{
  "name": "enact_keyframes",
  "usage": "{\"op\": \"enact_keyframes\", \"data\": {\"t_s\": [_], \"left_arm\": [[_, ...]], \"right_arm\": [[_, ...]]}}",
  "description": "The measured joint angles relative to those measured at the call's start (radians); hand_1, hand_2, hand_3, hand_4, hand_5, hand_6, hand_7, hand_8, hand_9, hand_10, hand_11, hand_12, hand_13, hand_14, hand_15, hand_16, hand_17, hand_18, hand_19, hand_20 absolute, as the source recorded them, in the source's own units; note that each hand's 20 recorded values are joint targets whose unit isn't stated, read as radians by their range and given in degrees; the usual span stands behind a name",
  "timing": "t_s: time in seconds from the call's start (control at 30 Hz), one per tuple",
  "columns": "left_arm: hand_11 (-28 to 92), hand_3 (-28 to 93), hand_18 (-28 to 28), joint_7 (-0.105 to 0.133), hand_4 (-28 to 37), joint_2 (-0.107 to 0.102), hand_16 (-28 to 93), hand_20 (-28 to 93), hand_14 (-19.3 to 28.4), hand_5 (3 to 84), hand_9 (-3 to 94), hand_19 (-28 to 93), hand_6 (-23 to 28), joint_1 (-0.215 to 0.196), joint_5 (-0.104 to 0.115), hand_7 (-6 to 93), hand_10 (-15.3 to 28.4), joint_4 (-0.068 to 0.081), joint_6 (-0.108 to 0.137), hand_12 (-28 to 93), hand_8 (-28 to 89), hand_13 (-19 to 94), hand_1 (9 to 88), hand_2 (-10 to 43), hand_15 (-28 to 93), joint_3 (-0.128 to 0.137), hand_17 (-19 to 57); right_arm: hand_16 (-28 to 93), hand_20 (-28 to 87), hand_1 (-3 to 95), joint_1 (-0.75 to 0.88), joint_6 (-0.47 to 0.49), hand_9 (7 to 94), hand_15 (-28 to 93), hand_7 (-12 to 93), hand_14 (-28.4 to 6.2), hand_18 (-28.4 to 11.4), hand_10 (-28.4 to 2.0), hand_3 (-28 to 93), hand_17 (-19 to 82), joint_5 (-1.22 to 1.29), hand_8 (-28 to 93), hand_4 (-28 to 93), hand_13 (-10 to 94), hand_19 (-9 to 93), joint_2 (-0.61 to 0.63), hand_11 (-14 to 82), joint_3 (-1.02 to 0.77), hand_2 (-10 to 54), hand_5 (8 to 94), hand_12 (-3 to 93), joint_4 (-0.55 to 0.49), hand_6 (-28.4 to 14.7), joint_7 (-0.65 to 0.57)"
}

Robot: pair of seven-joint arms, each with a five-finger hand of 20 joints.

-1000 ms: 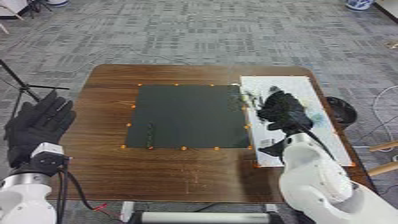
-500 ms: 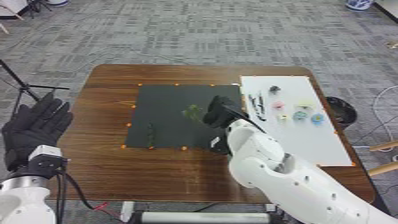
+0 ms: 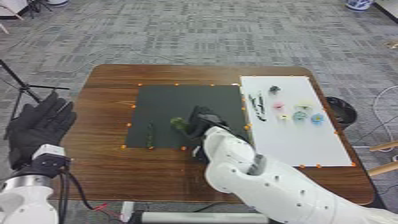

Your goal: Arrange flowers

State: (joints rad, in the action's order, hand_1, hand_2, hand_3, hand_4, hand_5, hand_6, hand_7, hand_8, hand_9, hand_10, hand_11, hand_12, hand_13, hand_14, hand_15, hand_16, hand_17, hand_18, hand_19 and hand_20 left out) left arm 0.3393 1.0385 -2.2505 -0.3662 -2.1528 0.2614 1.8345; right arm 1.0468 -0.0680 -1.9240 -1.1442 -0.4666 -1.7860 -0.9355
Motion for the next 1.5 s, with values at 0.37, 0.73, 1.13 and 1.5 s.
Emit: {"op": "enact_keyframes", "data": {"t_s": [0.37, 0.73, 1.13, 1.5], "left_arm": [[22, 75, 15.8, -0.007, -28.3, -0.017, -5, 10, 15.8, 45.4, 34.8, 37, 10.2, 0.016, 0.0, 10.7, 16.2, 0.004, -0.001, 11, -8, 27, 25.9, 16.2, 28, -0.006, -6.5], [22, 75, 15.8, -0.002, -28.3, -0.029, -5, 10, 15.8, 44.0, 34.9, 37, 9.9, 0.033, 0.004, 10.2, 16.0, 0.01, 0.006, 11, -8, 27, 26.0, 16.2, 29, -0.025, -6.5], [22, 75, 15.8, 0.014, -28.3, -0.026, -5, 10, 15.7, 42.2, 34.5, 37, 9.5, 0.032, 0.006, 9.7, 16.0, 0.01, 0.006, 11, -8, 27, 26.0, 15.9, 28, -0.024, -6.4], [22, 75, 15.8, 0.021, -28.3, 0.006, -5, 10, 15.7, 43.4, 34.4, 37, 9.9, 0.003, 0.005, 10.3, 16.0, 0.005, 0.004, 11, -8, 27, 26.0, 15.8, 28, 0.007, -6.4]], "right_arm": [[40, 34, 48.1, -0.015, -0.047, 75.4, 75, 43, -10.2, -25.4, -13.5, 70, 41, -0.039, 21, -14, 75, 88, -0.025, 46.4, 0.048, -6.7, 74.0, 48.0, 0.02, -2.3, -0.004], [40, 32, 45.0, 0.002, -0.045, 74.0, 73, 36, -10.9, -25.6, -15.1, 67, 39, -0.037, 17, -15, 74, 87, -0.037, 48.6, 0.047, -8.7, 73.3, 38.4, 0.019, -3.2, -0.005], [39, 31, 41.4, 0.005, -0.081, 73.6, 73, 29, -11.3, -25.8, -15.4, 68, 39, -0.061, 16, -15, 73, 87, -0.03, 46.6, 0.066, -9.2, 72.3, 35.4, 0.003, -4.5, 0.006], [37, 31, 35.7, 0.091, -0.11, 71.9, 71, 24, -12.4, -26.0, -17.6, 71, 36, -0.359, -7, -14, 70, 85, 0.072, 35.6, -0.128, -7.6, 69.7, 28.8, -0.119, -6.3, 0.071]]}}
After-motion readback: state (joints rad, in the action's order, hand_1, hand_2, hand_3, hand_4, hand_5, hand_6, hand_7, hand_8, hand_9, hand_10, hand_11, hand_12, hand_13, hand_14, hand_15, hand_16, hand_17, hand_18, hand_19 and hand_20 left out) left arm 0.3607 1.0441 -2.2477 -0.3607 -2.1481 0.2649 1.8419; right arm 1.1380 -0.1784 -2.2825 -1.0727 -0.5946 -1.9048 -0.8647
